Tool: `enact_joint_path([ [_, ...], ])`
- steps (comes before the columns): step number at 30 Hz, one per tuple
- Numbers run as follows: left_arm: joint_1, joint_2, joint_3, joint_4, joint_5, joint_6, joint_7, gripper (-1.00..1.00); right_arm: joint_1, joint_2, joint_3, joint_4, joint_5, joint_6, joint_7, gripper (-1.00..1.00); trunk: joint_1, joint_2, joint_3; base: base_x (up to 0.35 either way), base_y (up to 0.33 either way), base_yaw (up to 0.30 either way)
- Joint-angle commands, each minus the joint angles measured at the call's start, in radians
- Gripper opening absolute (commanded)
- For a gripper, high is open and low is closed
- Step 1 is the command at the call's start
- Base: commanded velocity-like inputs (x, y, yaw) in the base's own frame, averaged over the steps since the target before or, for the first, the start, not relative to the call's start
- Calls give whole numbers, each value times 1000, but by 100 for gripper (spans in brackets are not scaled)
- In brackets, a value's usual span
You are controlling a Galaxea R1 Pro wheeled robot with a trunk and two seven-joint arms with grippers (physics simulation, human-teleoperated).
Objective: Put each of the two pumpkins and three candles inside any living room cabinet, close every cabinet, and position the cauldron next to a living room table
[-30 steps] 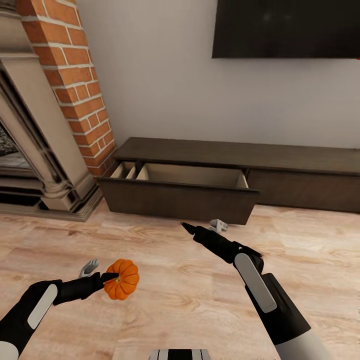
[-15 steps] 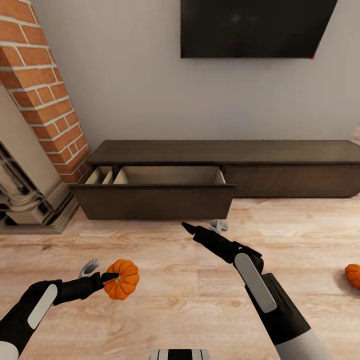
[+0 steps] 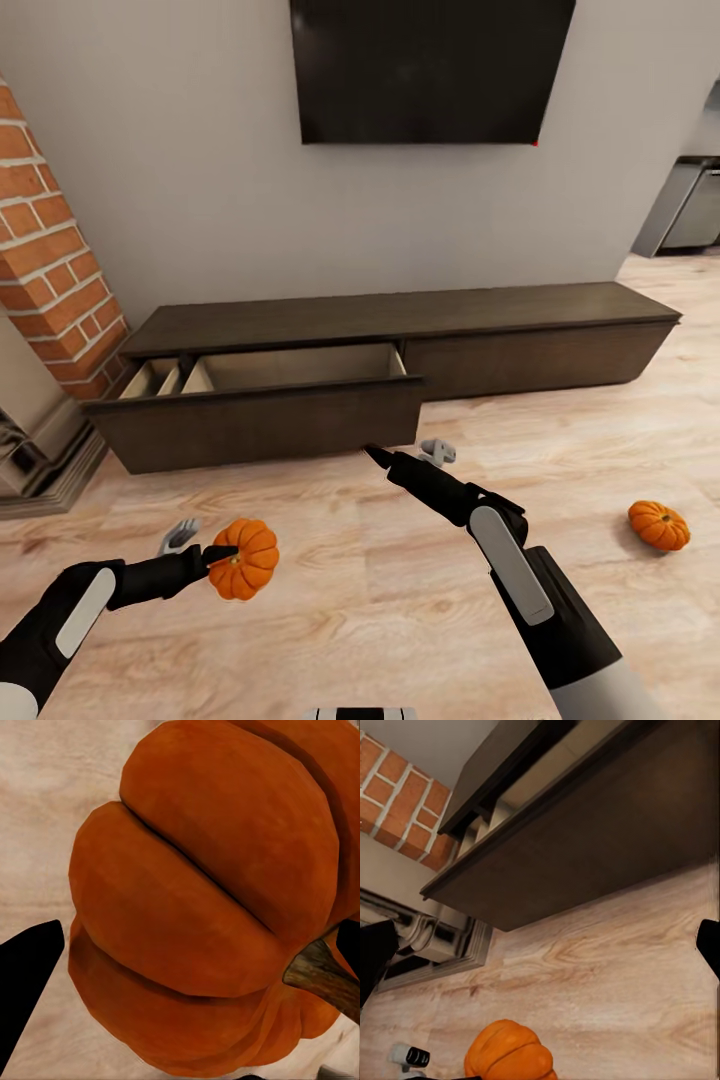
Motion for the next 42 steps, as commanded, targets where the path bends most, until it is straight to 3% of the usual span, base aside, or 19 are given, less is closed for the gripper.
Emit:
enact_joint_path([
  [1, 0, 0, 2, -1, 8, 8, -3, -100, -1, -1, 1, 0, -5, 2, -1, 100, -1, 0, 3, 0, 0, -279],
  [9, 0, -3, 1, -1, 5, 9, -1, -100, -1, 1, -3, 0, -6, -1, 9, 100, -4, 2, 34, 0, 0, -162],
  [16, 0, -4, 0, -1, 2, 9, -1, -100, -1, 0, -80, 9, -8, -1, 37, 100, -7, 3, 57, 0, 0, -8],
  [21, 0, -3, 0, -1, 1, 8, -1, -100, -1, -1, -92, 42, -18, -1, 48, 100, -10, 5, 70, 0, 0, 0],
  [26, 0, -3, 1, -1, -1, 8, 0, -100, -1, -1, -98, 54, -22, -1, 48, 100, -29, 40, 77, 0, 0, 0],
  [38, 0, -1, 2, -1, 1, 8, 0, -100, -1, 1, -130, 80, -28, -1, 49, 100, -29, 40, 57, 0, 0, 0],
  [42, 0, -2, 1, -1, -1, 8, 0, -100, -1, 0, -131, 81, -28, -1, 49, 100, -44, 68, 63, 0, 0, 0],
])
